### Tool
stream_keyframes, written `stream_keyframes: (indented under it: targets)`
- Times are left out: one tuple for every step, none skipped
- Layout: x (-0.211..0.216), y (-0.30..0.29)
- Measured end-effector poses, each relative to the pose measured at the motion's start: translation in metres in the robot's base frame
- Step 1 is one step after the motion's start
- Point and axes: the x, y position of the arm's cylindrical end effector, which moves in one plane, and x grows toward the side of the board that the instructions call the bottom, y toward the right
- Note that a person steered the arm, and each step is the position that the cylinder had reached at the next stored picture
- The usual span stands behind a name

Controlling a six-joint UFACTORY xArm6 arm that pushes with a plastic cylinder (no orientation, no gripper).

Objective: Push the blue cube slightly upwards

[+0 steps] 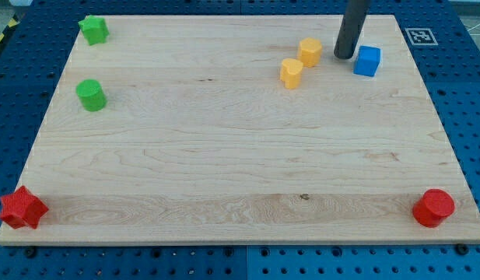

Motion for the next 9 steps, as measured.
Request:
stream_keyframes:
  targets:
    - [0.061,-0.024]
    - [0.071,-0.024]
    - [0.065,0.026]
    - [0.055,0.037]
    - [0.038,0.038]
    - [-0.013,0.039]
    - [-0.026,0.039]
    - [-0.026,0.039]
    - [0.010,0.039]
